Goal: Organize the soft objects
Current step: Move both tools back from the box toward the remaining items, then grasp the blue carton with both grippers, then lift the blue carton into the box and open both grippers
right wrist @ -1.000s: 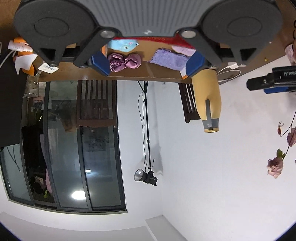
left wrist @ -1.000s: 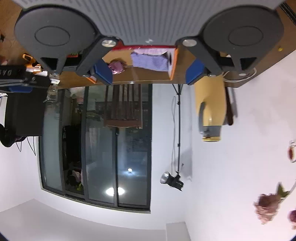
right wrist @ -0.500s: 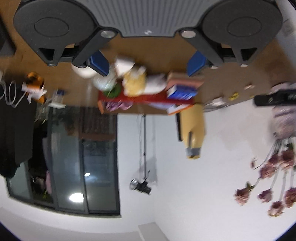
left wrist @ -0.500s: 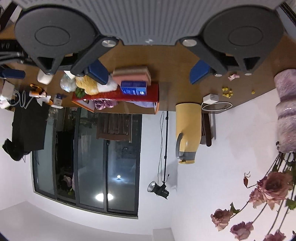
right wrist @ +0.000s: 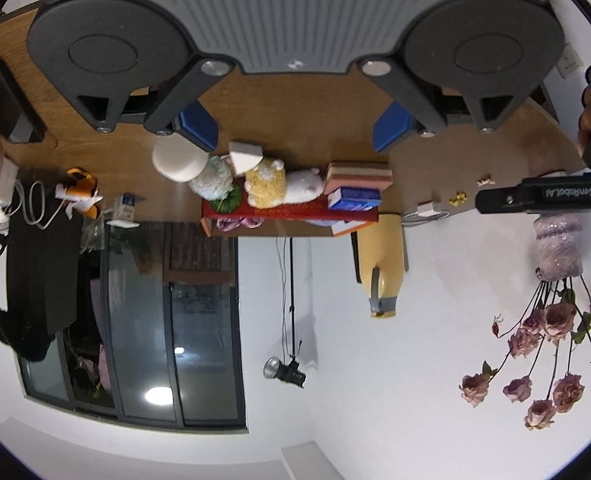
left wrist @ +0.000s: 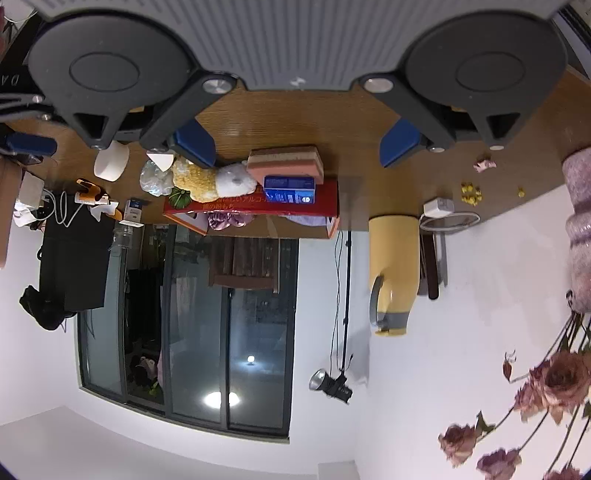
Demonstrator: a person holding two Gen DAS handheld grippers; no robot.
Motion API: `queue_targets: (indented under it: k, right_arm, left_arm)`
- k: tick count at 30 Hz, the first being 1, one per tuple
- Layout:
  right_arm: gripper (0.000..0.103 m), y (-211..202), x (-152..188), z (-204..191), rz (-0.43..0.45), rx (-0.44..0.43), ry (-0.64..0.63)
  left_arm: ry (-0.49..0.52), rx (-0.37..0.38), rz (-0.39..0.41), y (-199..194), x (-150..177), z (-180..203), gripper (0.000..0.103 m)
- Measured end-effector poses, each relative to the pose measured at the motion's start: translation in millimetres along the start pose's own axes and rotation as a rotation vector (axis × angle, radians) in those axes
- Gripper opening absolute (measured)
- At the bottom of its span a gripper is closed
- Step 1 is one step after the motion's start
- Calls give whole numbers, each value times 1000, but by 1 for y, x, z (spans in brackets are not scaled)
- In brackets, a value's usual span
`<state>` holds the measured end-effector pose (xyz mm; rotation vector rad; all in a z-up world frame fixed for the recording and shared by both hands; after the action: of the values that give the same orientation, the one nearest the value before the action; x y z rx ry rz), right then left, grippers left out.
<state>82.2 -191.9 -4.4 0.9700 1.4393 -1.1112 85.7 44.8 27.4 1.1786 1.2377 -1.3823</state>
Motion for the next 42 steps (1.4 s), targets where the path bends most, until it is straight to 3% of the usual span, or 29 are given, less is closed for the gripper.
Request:
queue_targets:
  k: [4,8,13,15,19,23,27,29,30,31,33,38,42]
  right_arm:
    - [88,15,-1,0,-7,-19,12]
    - [78,45,-10,6,-31,-49,53]
    - [61,94,-25,5,-77,-124,118]
    - [59,118,-29,-1,-98,-154,118]
    - [54,173,-36,-9,-135,-196,158]
    - [53,232,-40,-11,-180,-229,217]
    - [48,279,-40,-10,-230,-242,322]
    - [43,295,-40,-9,-232,-239,354]
    - [34,301,-39,-8,-236,-237,358]
    - [25,308,-38,-9,-254,-236,353]
    - [18,314,-33,-9,-268,-220,351]
    - [13,312,-33,-2,-276,-225,381]
    - [12,280,-44,-1,-232,-243,367]
  left_arm:
    - [-27,-4,-25,18,1,-5,97]
    - [-38,-3,-40,44,-2,-7,92]
    - [-149,10,-117,96,-5,-27,60]
    - [-184,15,-129,117,-8,-35,59]
    - [-160,37,-143,168,-16,-43,59]
    - [-263,44,-212,224,-15,-60,59]
    - [-292,87,-240,252,-10,-65,49]
    - [-294,127,-259,260,-6,-63,38]
    - [-298,142,-271,262,-3,-62,31]
    - [-304,160,-289,265,0,-62,28]
    - [-325,166,-285,265,4,-64,27]
    - [-366,156,-293,257,1,-67,20]
    - [-372,172,-259,224,-12,-56,20]
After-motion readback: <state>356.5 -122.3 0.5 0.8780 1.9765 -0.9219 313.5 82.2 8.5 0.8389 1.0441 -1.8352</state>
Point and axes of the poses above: each gripper's, at about its wrist camera, not at the fingertips, and y roughly the way its jaws point, z to its right, x to its underside, the point moved 2 cm from there along y, roughly the way its jaws point, and after that the axes turned 6 degrees about z, right-handed, at the moved point
